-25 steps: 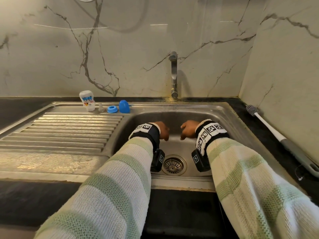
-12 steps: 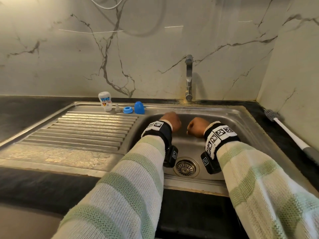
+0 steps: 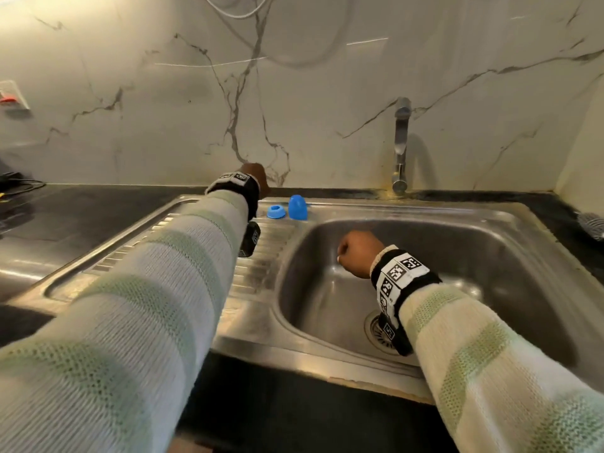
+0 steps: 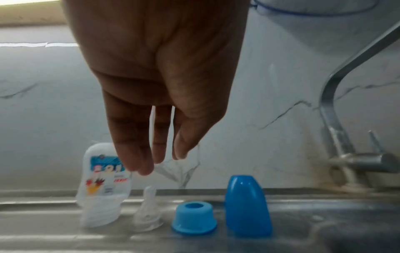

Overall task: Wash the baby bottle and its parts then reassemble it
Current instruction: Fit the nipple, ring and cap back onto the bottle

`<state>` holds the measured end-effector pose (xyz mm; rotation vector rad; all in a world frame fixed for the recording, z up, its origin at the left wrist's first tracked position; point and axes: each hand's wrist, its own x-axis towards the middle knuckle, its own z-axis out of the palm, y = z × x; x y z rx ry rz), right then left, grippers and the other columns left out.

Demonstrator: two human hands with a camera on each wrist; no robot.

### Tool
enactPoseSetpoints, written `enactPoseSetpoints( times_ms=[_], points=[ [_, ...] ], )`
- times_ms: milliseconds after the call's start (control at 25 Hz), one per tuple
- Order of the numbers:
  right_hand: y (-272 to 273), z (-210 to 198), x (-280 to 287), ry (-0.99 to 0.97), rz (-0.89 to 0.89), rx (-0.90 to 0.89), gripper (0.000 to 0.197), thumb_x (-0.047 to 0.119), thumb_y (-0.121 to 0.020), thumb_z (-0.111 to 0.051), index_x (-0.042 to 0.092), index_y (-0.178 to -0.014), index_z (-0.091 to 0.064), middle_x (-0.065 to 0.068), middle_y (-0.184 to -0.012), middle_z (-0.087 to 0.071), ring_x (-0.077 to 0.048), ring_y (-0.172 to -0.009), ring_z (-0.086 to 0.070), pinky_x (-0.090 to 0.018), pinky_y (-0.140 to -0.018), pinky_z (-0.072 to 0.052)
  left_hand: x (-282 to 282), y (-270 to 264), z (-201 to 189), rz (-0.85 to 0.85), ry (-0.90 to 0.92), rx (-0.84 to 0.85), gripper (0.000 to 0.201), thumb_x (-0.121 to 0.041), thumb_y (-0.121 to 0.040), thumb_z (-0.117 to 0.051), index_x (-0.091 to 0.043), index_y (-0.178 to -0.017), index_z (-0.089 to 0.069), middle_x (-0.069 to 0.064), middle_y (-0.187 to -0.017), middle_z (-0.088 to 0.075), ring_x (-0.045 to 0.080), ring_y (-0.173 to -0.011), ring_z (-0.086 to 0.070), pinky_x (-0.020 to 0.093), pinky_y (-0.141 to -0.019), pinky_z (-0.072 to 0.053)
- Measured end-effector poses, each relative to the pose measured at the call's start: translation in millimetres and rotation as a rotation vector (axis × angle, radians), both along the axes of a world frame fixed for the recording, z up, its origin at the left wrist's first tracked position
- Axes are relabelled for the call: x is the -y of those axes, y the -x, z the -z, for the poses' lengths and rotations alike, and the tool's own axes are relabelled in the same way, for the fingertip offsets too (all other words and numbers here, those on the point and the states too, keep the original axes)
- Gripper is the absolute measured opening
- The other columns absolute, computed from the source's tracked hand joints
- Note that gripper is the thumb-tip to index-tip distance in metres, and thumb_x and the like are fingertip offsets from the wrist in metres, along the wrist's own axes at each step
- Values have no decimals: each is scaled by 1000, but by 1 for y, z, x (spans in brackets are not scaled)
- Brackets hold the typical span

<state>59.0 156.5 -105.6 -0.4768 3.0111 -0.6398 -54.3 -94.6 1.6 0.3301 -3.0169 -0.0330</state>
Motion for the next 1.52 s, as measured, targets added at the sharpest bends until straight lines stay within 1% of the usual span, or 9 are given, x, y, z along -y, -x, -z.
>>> enactPoseSetpoints(
  times_ms=[120,200,440,680,800,920,1200,1360,1520],
  points=[
    [8,12,-3,6,1,47,16,20,-84,-61,13,-83,-76,-5,-89,-74,-24,-84,-69,-37,-83,-57,35,47,32,8,24,172,39,-32,-67,-68,-20,-103,-70,3,-94,-74,27,-79,-72,41,-81,-58],
    [12,12,-5,31,1,42,17,21,-85,-62,14,-87,-77,-5,-93,-74,-23,-88,-69,-37,-86,-56,42,59,37,-34,7,223,32,-33,-60,-70,-24,-91,-73,2,-79,-74,27,-68,-72,43,-74,-60],
    [14,11,-13,77,14,50,17,18,-88,-62,13,-94,-77,-5,-99,-74,-21,-93,-68,-36,-89,-55,19,43,22,8,239,101,10,-20,-78,-65,-10,-77,-62,8,-77,-64,29,-68,-62,41,-77,-59],
    [5,-1,-14,200,63,-57,36,27,-95,-59,9,-126,-61,-11,-121,-65,-27,-110,-61,-34,-95,-46,-37,-32,-25,243,74,-149,23,-19,-88,-63,-2,-101,-71,14,-106,-70,33,-104,-66,35,-84,-54],
    [-1,-7,-12,383,73,-84,57,36,-96,-59,9,-143,-41,-15,-131,-57,-30,-122,-54,-36,-101,-42,-72,-69,2,482,-240,-51,16,-10,-82,-67,-10,-93,-79,6,-90,-76,19,-89,-71,33,-89,-56],
    [3,-6,-12,441,27,-110,44,36,-93,-63,11,-128,-55,-11,-116,-66,-28,-105,-62,-42,-96,-49,-90,-90,20,557,-638,65,15,1,-79,-71,-5,-91,-77,7,-79,-74,16,-73,-70,31,-81,-60],
    [1,-8,-11,455,-25,-222,26,40,-88,-67,15,-91,-69,0,-75,-68,-22,-71,-65,-40,-74,-55,-84,-90,4,504,-919,233,18,-7,-90,-69,4,-104,-69,14,-87,-73,20,-76,-72,30,-79,-61],
    [3,-6,-14,467,-6,-203,27,42,-86,-65,16,-84,-70,-1,-73,-69,-21,-71,-66,-40,-73,-57,-56,-45,-3,271,-558,14,27,-25,-96,-61,0,-91,-69,15,-86,-73,25,-70,-70,31,-64,-60],
    [5,-3,-16,485,-4,-168,24,40,-86,-65,16,-84,-69,0,-75,-69,-19,-73,-68,-42,-75,-58,-21,-1,19,80,30,171,42,-39,-81,-70,-7,-109,-67,7,-93,-68,25,-80,-64,34,-81,-52]
  ],
)
